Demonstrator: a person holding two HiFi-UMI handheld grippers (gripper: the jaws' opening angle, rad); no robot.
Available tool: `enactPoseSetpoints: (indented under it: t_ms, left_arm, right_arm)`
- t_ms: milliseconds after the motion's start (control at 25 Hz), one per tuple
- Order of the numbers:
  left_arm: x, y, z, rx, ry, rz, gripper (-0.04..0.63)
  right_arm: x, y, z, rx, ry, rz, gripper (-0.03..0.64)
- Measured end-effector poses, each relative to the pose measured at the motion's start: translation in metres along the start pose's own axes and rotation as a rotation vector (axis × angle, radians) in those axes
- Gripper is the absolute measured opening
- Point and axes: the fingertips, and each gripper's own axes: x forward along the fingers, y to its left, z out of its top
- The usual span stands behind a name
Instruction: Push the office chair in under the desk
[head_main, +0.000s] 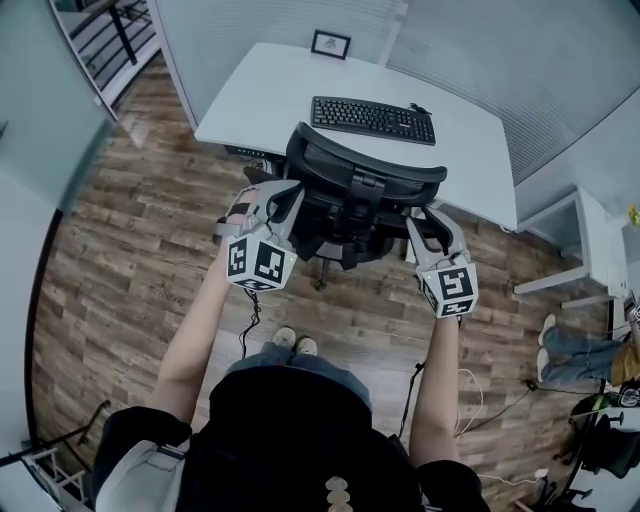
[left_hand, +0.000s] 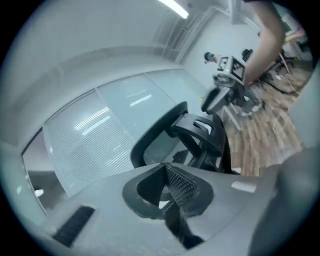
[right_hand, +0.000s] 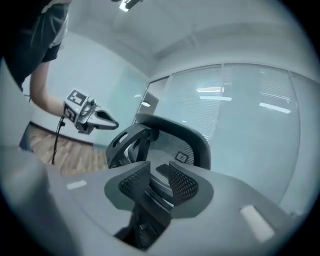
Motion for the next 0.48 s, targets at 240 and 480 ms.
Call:
enactPoseSetpoints:
  t_ms: [240,480]
  left_arm:
    - [-0.007,0.038,0.018,-0.369,-0.128,0.146,0.008]
    - [-0.011,0.052,0.021,-0.624,-0.244,0.195,0.008]
  right_arm:
    - [-0.023,-0.021,0.016,0.235,-0.200,-0.193,0.018]
    - [-0.041,-0.032,0.009,0.381,-0.262,-0.322,-0.009]
